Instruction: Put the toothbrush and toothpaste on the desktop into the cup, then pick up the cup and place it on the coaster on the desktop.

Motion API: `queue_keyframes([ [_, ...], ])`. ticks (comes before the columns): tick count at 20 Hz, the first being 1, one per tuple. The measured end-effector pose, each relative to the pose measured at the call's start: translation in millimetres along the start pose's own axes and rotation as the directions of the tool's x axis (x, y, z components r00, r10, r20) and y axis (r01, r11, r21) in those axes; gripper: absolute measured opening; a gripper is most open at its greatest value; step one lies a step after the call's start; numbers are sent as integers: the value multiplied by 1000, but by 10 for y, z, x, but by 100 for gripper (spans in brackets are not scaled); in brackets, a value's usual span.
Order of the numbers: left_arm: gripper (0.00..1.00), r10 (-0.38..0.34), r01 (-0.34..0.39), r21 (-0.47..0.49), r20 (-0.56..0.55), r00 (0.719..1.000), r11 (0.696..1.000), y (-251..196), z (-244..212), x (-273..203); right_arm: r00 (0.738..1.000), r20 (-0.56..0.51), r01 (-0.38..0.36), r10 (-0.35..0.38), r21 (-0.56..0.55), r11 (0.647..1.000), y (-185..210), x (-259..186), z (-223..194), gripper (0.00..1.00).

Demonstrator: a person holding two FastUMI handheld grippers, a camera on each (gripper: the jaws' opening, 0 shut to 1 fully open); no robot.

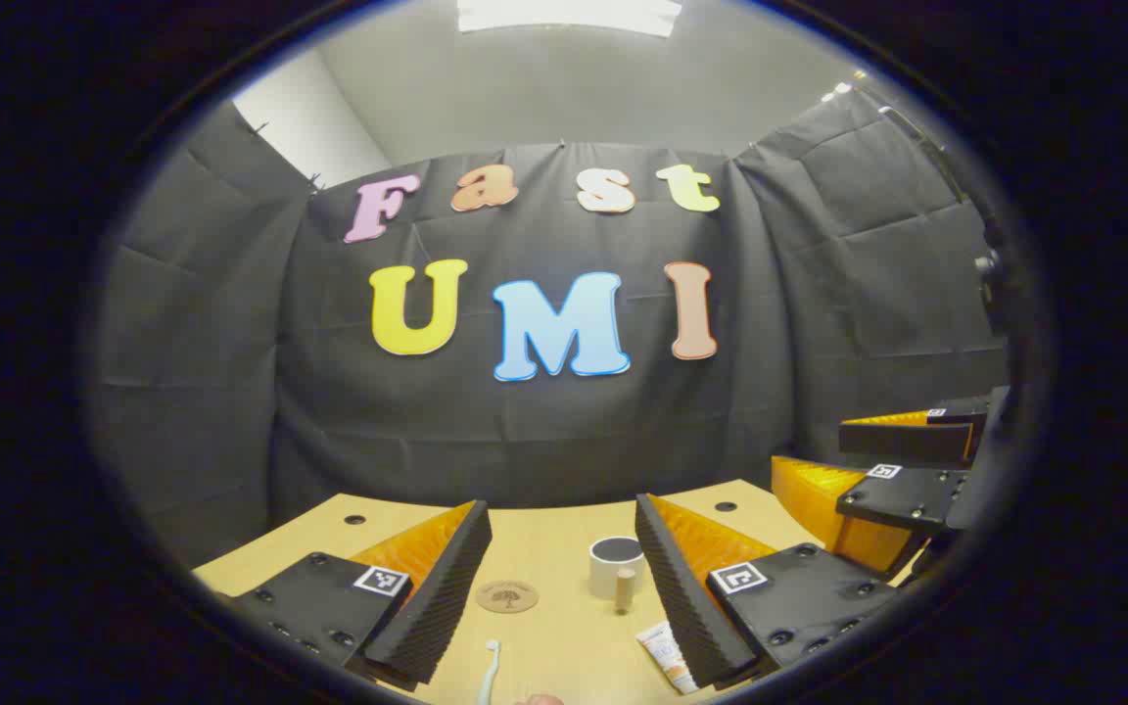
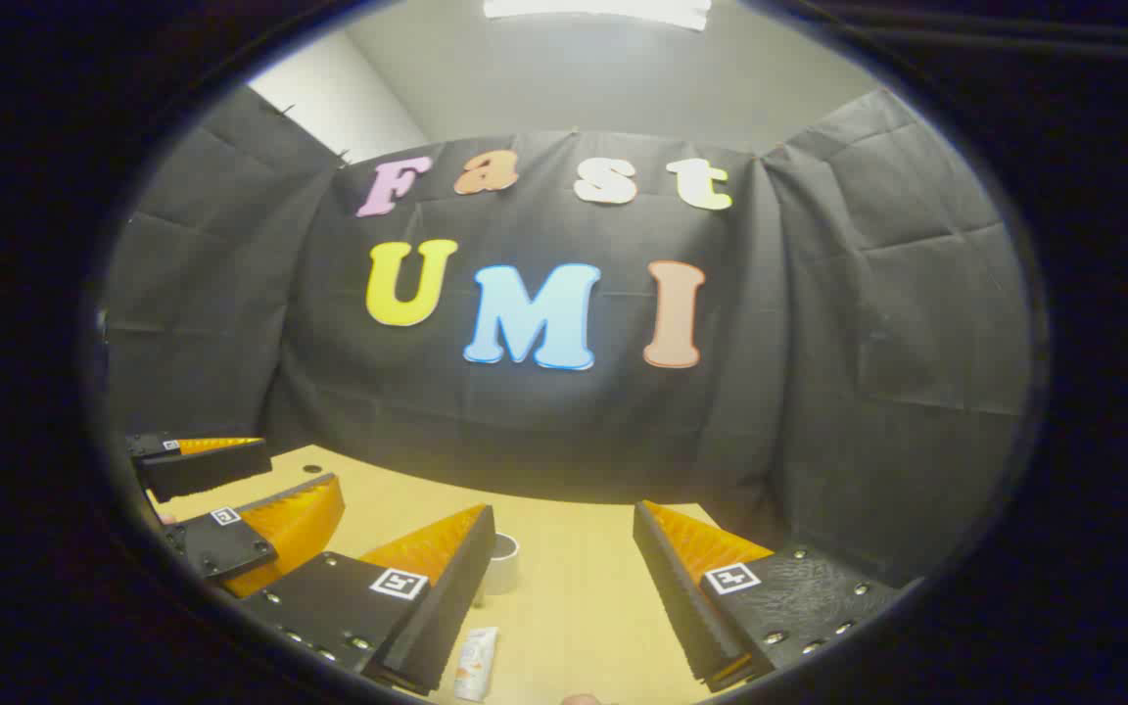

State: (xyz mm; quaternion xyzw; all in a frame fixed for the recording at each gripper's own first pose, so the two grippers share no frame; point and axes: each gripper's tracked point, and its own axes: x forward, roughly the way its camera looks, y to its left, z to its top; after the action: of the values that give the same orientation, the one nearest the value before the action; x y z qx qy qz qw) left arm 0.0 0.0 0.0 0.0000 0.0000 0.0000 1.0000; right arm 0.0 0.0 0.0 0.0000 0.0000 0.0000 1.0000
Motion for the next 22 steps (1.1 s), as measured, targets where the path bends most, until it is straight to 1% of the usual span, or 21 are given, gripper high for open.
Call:
queue_keyframes([
  [1,96,40,-40,-7,-5,999,999,138,-27,14,998,-4,-59,58,-25,998,156,61,-24,87],
  [2,92,70,-70,-16,-12,997,997,252,-54,25,995,-7,-104,104,-30,994,264,83,-24,87],
  [3,96,98,-98,-26,-30,995,995,363,-112,45,992,-11,-128,128,-18,992,323,107,-29,87],
  [4,98,104,-106,-37,-45,993,994,445,-139,91,992,-28,-120,120,-11,993,322,138,-46,87],
  [6,96,103,-105,-36,-49,993,994,550,-133,144,994,-35,-106,106,7,994,354,185,-34,87],
  [7,99,105,-107,-27,-59,993,994,610,-141,178,994,-29,-102,103,19,995,378,198,-29,87],
  [8,96,100,-102,-19,-55,993,995,641,-143,222,996,0,-88,88,25,996,383,227,10,87],
  [10,96,88,-90,-22,-73,993,996,725,-212,284,999,15,-46,46,-21,999,353,298,7,87],
  [12,96,80,-84,-35,-100,992,996,813,-335,357,999,13,-41,41,-36,999,432,325,0,87],
  [14,96,77,-83,-43,-120,990,996,828,-392,428,998,-32,-51,50,-27,998,482,345,-102,86],
  [16,96,70,-77,-43,-145,987,996,831,-451,501,993,-102,-60,59,-7,998,524,384,-258,87],
  [19,96,35,-44,-41,-202,979,998,801,-641,596,975,-202,-85,90,37,996,600,427,-495,86],
  [22,96,13,-18,-16,-281,960,1000,797,-888,648,952,-288,-85,102,71,994,618,472,-736,87],
])
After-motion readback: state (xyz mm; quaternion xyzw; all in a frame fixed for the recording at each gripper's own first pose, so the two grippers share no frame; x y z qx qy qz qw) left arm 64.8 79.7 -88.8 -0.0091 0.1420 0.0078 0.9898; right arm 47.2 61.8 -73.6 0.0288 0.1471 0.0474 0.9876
